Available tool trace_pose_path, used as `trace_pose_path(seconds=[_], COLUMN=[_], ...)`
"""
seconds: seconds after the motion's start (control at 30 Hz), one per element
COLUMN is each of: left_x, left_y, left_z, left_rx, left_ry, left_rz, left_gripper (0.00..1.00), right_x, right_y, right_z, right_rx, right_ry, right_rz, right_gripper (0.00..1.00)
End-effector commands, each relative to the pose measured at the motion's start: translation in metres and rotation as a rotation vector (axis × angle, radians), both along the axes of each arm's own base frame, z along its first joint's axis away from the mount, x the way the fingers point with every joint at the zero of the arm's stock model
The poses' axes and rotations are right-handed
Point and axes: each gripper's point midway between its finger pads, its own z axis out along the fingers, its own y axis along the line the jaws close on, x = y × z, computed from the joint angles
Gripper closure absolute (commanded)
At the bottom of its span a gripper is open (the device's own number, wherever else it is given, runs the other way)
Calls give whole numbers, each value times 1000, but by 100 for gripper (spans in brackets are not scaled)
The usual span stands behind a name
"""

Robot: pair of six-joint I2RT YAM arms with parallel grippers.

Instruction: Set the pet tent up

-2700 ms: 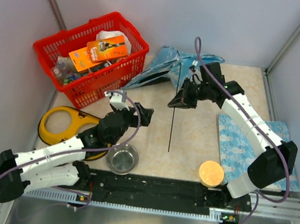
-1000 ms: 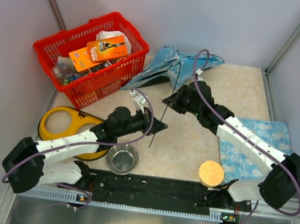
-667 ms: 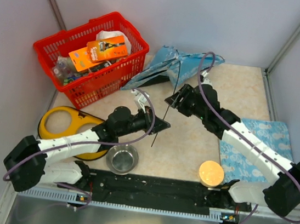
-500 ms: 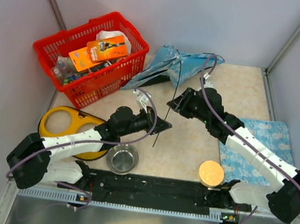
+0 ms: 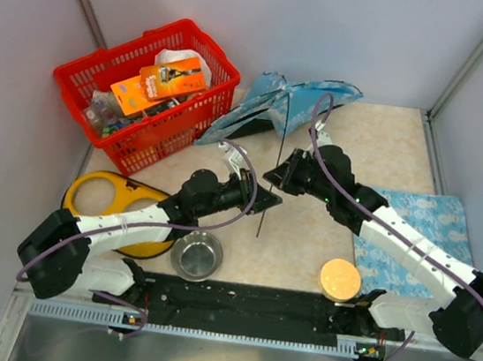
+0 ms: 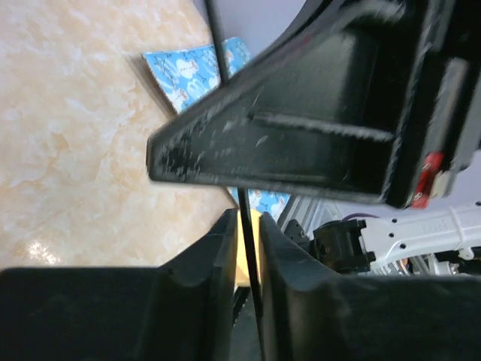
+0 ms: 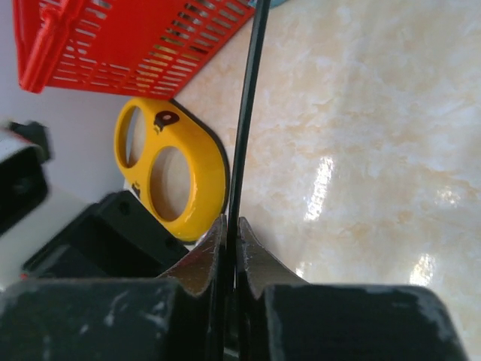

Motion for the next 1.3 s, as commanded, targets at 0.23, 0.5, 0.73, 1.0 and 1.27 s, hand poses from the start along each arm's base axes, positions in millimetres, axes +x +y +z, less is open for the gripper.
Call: trace_pose_path(seconds=[0.23,0.5,0.73,1.0,1.27], left_x=[6,59,120,175,210], left_y=[41,91,75,33,6], left_z=[67,24,-13,-20,-30], left_rx=[-94,60,99,49,-1], left_ry=[-290,-205,-187,-312,-372], left_rz=[112,441,458,416,406], left_gripper=[23,22,23,23,21], right_x=[-5,-12,-15,-8,-8], right_y=[-6,-6,-3,2,12], right_z=[17,43,75,93,97], right_rx=[-49,11,101,186,256], right_ry=[-47,-66,-71,-31,-1], right_rz=[23,34,30,-23,-14], right_gripper=[100,100,100,100,100])
